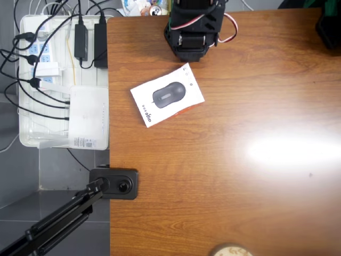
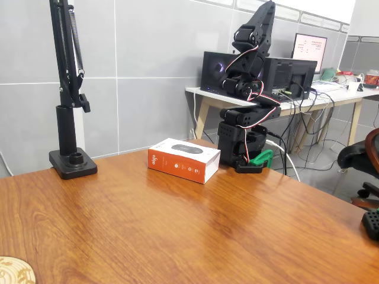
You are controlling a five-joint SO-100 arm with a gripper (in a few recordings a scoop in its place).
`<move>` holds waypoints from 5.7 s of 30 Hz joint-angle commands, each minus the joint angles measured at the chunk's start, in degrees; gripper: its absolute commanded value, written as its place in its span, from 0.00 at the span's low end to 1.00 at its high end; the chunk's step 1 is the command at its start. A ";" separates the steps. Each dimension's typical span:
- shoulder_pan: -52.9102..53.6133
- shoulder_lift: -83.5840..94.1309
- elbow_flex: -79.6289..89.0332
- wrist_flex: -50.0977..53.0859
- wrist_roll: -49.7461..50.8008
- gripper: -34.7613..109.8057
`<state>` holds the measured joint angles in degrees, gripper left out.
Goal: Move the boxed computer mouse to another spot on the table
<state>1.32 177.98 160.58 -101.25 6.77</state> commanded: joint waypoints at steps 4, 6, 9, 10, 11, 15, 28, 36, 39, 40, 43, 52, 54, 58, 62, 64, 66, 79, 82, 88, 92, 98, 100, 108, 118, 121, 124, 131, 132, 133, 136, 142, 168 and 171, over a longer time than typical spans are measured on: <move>0.35 0.09 -0.09 -0.09 0.35 0.24; 0.35 0.09 -0.09 -0.09 0.62 0.24; 0.35 0.09 -0.09 -0.09 1.67 0.24; 0.35 0.09 -0.09 -0.09 2.20 0.24; 0.35 0.09 -0.09 -0.09 3.25 0.24; 0.35 0.09 -0.09 -0.09 8.35 0.24; 0.35 0.09 -0.09 -0.09 12.48 0.24; 0.35 0.09 -0.09 -0.09 12.74 0.24; 0.35 0.09 -0.09 -0.09 12.83 0.24; 0.35 0.09 -0.09 -0.09 12.83 0.24; 0.35 0.09 -0.09 -0.09 12.92 0.24; 0.35 0.09 -0.09 -0.09 13.01 0.24; 0.35 0.09 -0.09 -0.09 13.01 0.24; 0.35 0.09 -0.09 -0.09 13.10 0.24; 0.35 0.09 -0.09 -0.09 13.10 0.24; 0.35 0.09 -0.09 -0.09 13.10 0.24; 0.35 0.09 -0.09 -0.09 13.18 0.24; 0.35 0.09 -0.09 -0.09 13.27 0.24; 0.35 0.09 -0.09 -0.09 13.27 0.24; 0.35 0.09 -0.09 -0.09 13.27 0.24; 0.35 0.09 -0.09 -0.09 13.27 0.24; 0.35 0.09 -0.09 -0.09 13.27 0.24; 0.35 0.09 -0.09 -0.09 13.27 0.24; 0.35 0.09 -0.09 -0.09 13.27 0.24; 0.35 0.09 -0.09 -0.09 13.36 0.24; 0.35 0.09 -0.09 -0.09 13.36 0.24; 0.35 0.09 -0.09 -0.09 13.36 0.24; 0.35 0.09 -0.09 -0.09 13.36 0.24; 0.35 0.09 -0.09 -0.09 13.36 0.24; 0.35 0.09 -0.09 -0.09 13.36 0.24; 0.35 0.09 -0.09 -0.09 13.36 0.24; 0.35 0.09 -0.09 -0.09 13.36 0.24; 0.35 0.09 -0.09 -0.09 13.36 0.24; 0.35 0.09 -0.09 -0.09 13.36 0.24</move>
<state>1.32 177.98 160.58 -101.25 19.86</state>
